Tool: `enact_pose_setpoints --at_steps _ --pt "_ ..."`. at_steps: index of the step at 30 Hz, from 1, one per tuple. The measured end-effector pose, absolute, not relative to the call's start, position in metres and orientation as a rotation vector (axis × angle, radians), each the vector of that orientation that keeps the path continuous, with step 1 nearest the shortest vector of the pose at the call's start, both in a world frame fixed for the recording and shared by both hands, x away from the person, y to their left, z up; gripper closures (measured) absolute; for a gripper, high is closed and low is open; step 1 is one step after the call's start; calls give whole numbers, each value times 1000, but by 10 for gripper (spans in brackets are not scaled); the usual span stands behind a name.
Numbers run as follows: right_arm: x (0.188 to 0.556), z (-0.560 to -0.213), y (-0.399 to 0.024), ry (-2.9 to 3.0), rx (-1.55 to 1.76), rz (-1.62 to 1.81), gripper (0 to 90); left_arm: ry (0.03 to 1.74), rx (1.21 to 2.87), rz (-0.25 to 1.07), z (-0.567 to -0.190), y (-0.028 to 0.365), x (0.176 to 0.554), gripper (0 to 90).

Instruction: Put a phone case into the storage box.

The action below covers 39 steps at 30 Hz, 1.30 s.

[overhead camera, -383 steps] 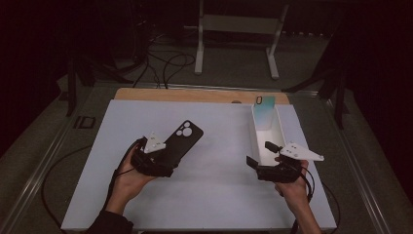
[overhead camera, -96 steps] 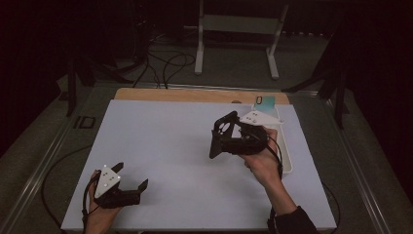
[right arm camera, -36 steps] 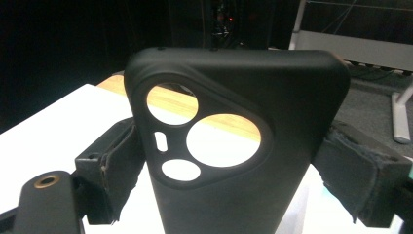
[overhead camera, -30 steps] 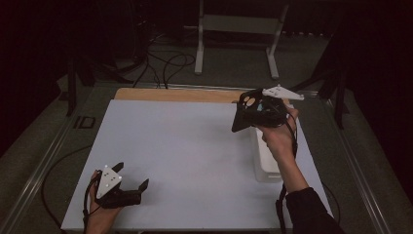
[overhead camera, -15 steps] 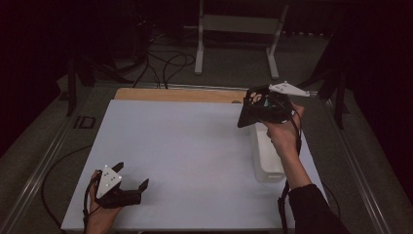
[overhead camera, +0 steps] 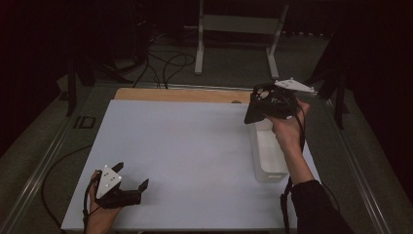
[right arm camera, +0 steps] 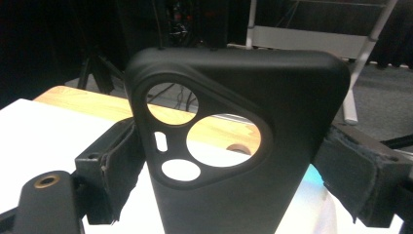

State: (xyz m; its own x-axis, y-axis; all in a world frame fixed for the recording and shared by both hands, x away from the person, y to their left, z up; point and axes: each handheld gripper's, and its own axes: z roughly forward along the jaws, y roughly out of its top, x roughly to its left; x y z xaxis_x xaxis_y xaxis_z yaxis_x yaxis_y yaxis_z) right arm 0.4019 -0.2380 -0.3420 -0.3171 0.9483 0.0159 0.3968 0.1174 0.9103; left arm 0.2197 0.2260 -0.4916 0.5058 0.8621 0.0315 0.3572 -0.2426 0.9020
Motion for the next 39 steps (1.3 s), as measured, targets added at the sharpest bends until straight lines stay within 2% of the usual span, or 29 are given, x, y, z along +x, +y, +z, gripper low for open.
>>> enact_pose_setpoints --at_steps 31,39 --pt "424 -362 -269 1705 1427 1045 143 1019 1817 685 -491 226 219 0" --pt "431 -377 -274 1700 1485 1005 142 1018 1815 684 -491 226 219 0"
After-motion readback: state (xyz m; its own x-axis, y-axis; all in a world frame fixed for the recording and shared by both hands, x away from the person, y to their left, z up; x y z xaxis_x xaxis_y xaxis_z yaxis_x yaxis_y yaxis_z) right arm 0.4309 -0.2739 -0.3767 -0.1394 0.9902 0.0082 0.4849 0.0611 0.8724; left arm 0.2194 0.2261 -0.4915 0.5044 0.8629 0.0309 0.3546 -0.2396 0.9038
